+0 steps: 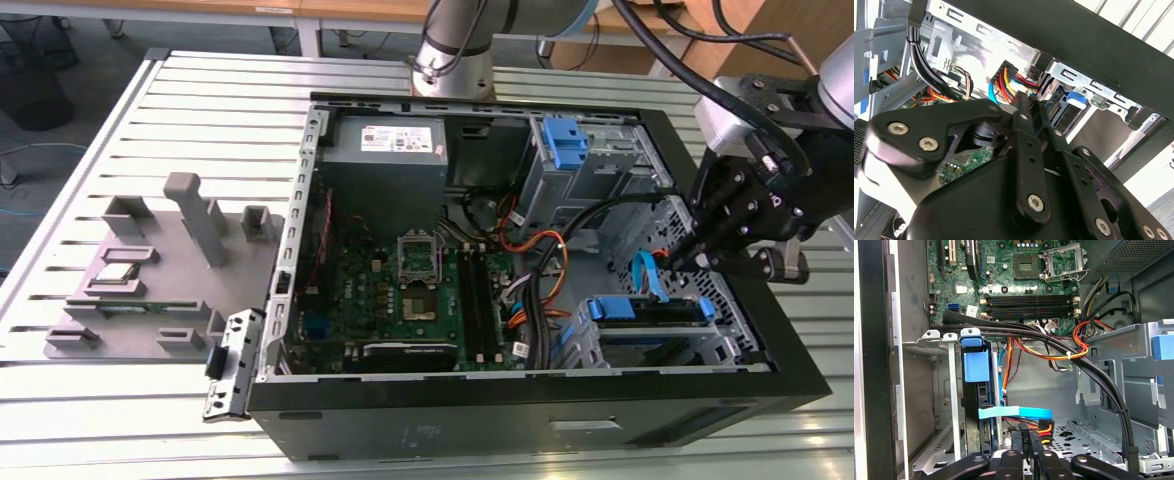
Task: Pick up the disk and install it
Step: 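Insert the second disk wire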
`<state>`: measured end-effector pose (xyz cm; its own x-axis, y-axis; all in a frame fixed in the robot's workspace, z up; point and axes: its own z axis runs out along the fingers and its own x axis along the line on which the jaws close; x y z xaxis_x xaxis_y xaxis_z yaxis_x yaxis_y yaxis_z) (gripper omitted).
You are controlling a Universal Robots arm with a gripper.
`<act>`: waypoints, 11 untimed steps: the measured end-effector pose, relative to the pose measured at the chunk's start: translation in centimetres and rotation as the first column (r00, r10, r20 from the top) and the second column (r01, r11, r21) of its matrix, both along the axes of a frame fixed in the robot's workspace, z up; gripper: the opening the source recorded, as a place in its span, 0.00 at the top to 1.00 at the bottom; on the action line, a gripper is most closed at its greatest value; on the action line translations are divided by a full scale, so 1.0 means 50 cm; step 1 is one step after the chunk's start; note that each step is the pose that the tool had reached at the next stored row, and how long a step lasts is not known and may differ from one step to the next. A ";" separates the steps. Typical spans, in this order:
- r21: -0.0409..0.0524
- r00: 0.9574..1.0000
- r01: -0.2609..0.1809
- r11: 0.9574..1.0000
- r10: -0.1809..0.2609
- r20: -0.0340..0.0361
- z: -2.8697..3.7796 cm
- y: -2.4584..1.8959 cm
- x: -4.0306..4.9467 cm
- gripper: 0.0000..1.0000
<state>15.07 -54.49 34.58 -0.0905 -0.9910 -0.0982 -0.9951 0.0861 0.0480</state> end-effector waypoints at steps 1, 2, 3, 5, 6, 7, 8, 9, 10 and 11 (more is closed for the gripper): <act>0.000 1.000 0.000 1.000 0.000 0.000 0.000 0.0000 0.000 0.83; 0.000 1.000 0.000 1.000 0.000 0.000 0.000 0.0000 0.000 0.76; 0.000 1.000 0.000 1.000 0.000 0.000 0.000 0.0000 0.000 0.76; 0.000 1.000 0.000 1.000 0.000 0.000 -0.001 0.0001 0.000 0.76; 0.000 1.000 0.000 1.000 0.000 0.000 -0.001 -0.0001 0.000 0.76; 0.000 1.000 0.000 1.000 0.000 0.000 -0.002 -0.0004 0.000 0.76; 0.000 1.000 0.000 1.000 0.000 0.000 -0.002 -0.0005 0.000 0.76; 0.000 1.000 0.000 1.000 0.000 0.000 -0.002 -0.0005 0.000 0.76; 0.000 1.000 0.000 1.000 0.000 0.000 -0.001 -0.0005 0.000 0.76; 0.000 1.000 0.000 1.000 0.000 0.000 -0.001 -0.0006 0.000 0.76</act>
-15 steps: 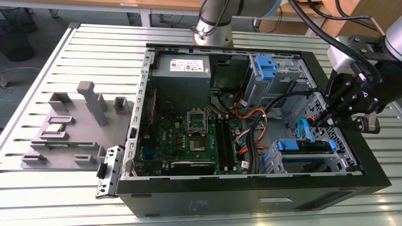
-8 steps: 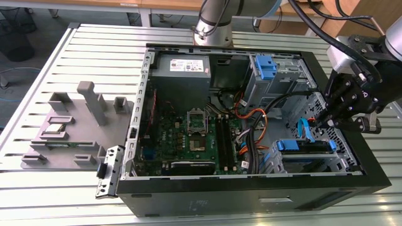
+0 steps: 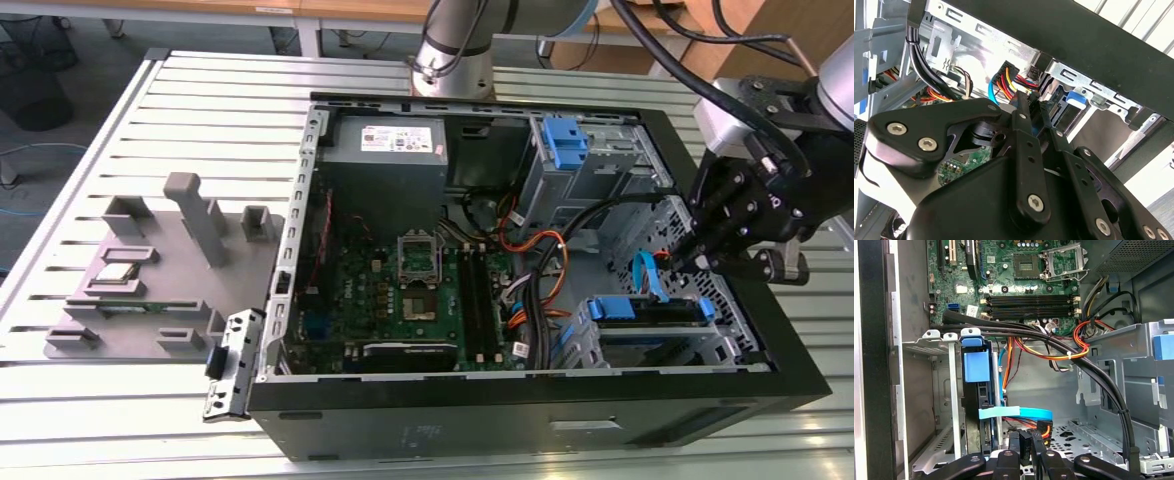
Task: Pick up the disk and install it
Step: 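Insert the second disk wire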
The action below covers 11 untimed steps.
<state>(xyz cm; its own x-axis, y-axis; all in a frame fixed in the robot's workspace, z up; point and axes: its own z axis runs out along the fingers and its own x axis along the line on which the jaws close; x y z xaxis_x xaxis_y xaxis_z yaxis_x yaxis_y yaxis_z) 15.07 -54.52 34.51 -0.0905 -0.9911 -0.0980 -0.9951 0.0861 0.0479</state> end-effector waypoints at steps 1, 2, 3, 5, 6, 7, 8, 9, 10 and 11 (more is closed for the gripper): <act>0.000 1.000 0.000 1.000 0.000 0.000 0.000 0.0000 0.000 0.76; 0.000 1.000 0.000 1.000 0.000 0.000 0.000 -0.0001 0.000 0.76; 0.000 1.000 0.000 1.000 0.000 0.000 0.000 -0.0001 0.000 0.76; 0.000 1.000 0.000 1.000 0.000 0.000 0.000 -0.0003 0.000 0.84; 0.000 1.000 0.000 1.000 0.000 0.000 0.000 -0.0003 0.000 0.84; 0.000 1.000 0.000 1.000 0.000 0.000 0.000 -0.0003 0.000 0.84; 0.000 1.000 0.000 1.000 0.000 0.000 0.000 -0.0004 0.000 0.84; 0.000 1.000 0.000 1.000 0.000 0.000 0.000 -0.0004 0.000 0.84; 0.000 1.000 0.000 1.000 0.000 0.000 0.000 -0.0005 0.000 0.84; 0.000 1.000 0.000 1.000 0.000 0.000 0.000 -0.0005 0.000 0.84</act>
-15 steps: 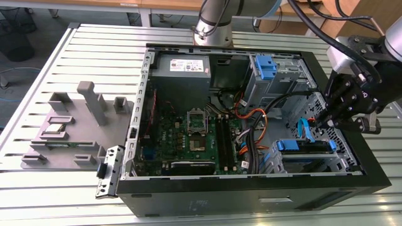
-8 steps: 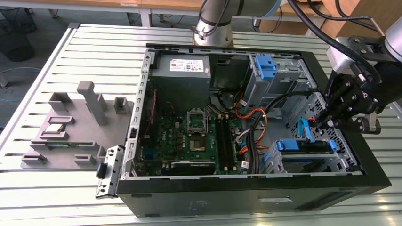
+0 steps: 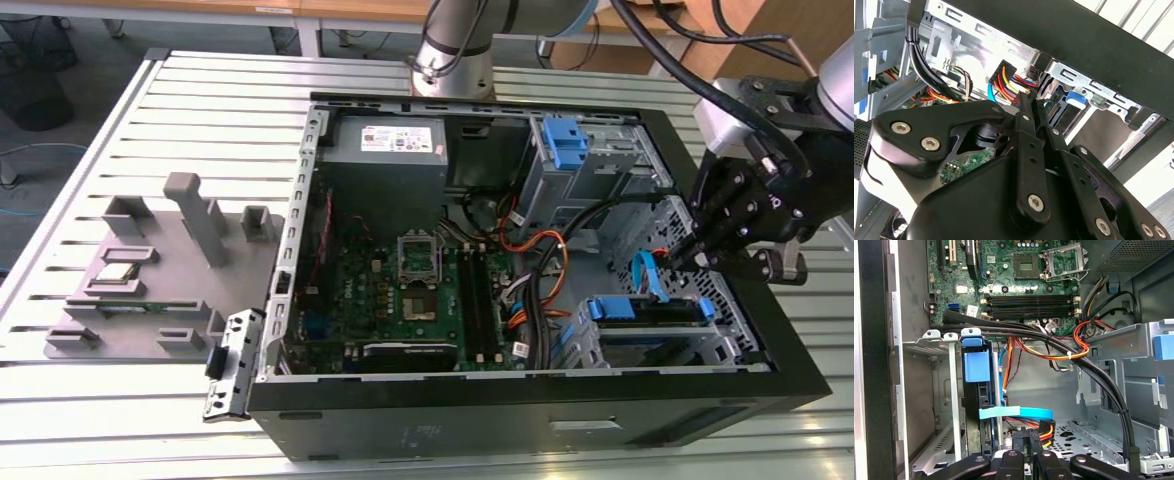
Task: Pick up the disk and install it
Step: 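Insert the second disk wire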
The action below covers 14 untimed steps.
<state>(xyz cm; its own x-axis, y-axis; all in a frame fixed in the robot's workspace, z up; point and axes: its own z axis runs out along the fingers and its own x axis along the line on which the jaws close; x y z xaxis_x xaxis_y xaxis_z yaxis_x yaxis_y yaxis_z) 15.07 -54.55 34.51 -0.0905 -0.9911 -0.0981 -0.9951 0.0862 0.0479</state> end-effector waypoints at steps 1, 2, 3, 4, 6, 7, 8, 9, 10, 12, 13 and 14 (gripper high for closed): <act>0.000 1.000 0.000 1.000 0.000 0.000 0.000 0.0000 0.000 0.84; 0.000 1.000 0.000 1.000 0.000 0.000 0.000 0.0000 0.000 0.84; -0.007 1.000 0.000 1.000 0.000 0.000 0.000 -0.0001 0.000 0.84; -0.023 1.000 0.000 1.000 0.000 0.001 0.000 -0.0001 0.000 0.84; -0.060 1.000 0.000 0.998 0.000 0.006 0.000 -0.0002 -0.001 0.84; -0.078 1.000 0.000 0.997 0.000 0.009 0.000 -0.0001 -0.001 0.84; -0.086 1.000 0.001 0.996 0.000 0.011 0.000 0.0000 -0.001 0.84; -0.086 1.000 0.000 0.996 0.001 0.011 0.000 -0.0001 -0.001 0.84; -0.086 1.000 0.001 0.996 0.000 0.012 0.000 -0.0001 -0.002 0.84; -0.086 1.000 0.000 0.996 0.001 0.014 0.000 -0.0001 -0.006 0.84; -0.086 1.000 0.000 0.996 0.002 0.015 -0.001 -0.0003 -0.007 0.84; -0.086 1.000 -0.001 0.996 0.002 0.016 -0.001 -0.0004 -0.009 0.84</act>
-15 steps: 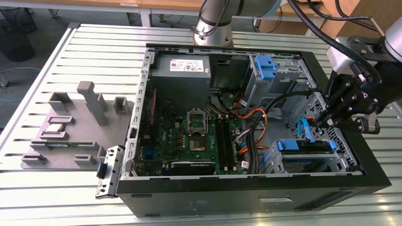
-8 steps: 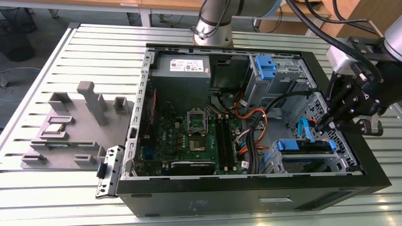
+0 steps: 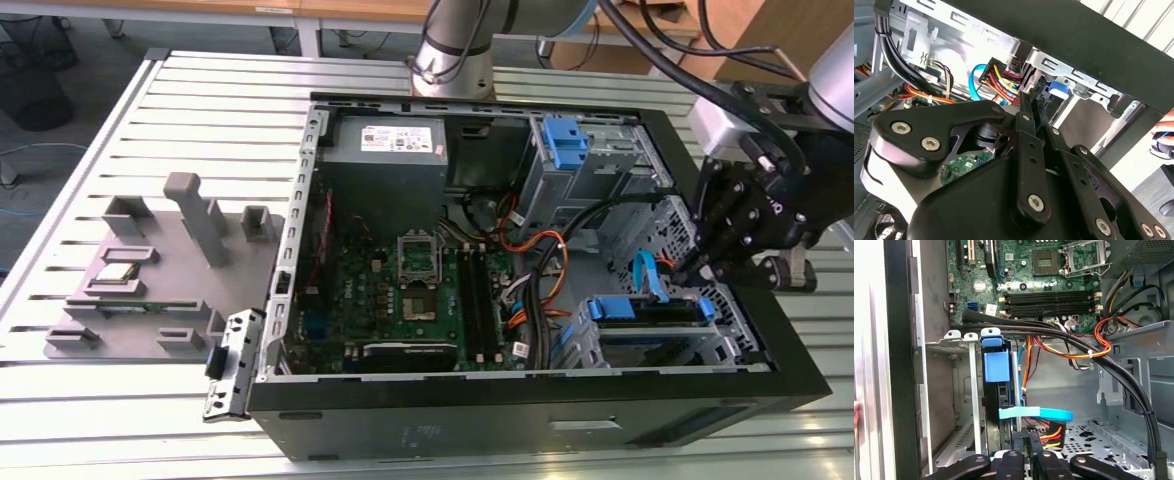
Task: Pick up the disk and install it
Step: 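Insert the second disk wire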
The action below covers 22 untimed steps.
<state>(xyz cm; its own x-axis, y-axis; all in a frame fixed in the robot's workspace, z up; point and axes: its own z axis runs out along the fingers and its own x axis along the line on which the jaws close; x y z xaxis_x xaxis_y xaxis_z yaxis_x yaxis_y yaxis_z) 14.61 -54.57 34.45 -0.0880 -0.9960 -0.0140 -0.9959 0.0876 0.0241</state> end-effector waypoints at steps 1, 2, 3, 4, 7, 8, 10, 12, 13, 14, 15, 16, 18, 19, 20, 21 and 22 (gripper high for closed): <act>0.000 1.000 -0.001 1.000 0.001 0.002 -0.001 -0.0001 -0.002 0.84; 0.000 1.000 -0.003 1.000 0.003 0.004 -0.001 -0.0003 -0.003 0.84; 0.000 1.000 -0.006 1.000 0.006 0.006 -0.002 -0.0002 -0.003 0.84; 0.000 1.000 -0.012 1.000 0.012 0.009 -0.003 -0.0002 -0.003 0.84; 0.000 0.999 -0.038 0.999 0.038 0.016 -0.005 -0.0005 -0.003 0.84; 0.000 0.999 -0.044 0.999 0.044 0.016 -0.005 -0.0008 -0.004 0.84; 0.000 0.999 -0.050 0.999 0.050 0.018 -0.006 -0.0027 -0.006 0.84; 0.000 0.998 -0.055 0.998 0.055 0.019 -0.005 -0.0055 -0.009 0.84; 0.000 0.998 -0.057 0.998 0.057 0.020 -0.006 -0.0067 -0.009 0.84; -0.001 0.998 -0.059 0.998 0.059 0.020 -0.006 -0.0081 -0.010 0.84; 0.000 0.998 -0.061 0.998 0.061 0.021 -0.006 -0.0091 -0.010 0.84; 0.000 0.998 -0.063 0.998 0.063 0.021 -0.006 -0.0102 -0.010 0.84; -0.001 0.998 -0.067 0.998 0.067 0.021 -0.007 -0.0123 -0.011 0.84; 0.000 0.997 -0.069 0.998 0.069 0.021 -0.008 -0.0129 -0.011 0.84; 0.000 0.997 -0.072 0.997 0.072 0.021 -0.008 -0.0136 -0.011 0.84; -0.001 0.997 -0.076 0.997 0.076 0.022 -0.009 -0.0146 -0.011 0.84; -0.001 0.997 -0.079 0.997 0.079 0.022 -0.010 -0.0154 -0.011 0.84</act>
<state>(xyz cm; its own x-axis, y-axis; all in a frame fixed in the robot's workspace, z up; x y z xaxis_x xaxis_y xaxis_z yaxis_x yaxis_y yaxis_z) 14.04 -55.34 33.96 -0.0087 -0.9998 -0.0153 -1.0000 0.0086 0.0022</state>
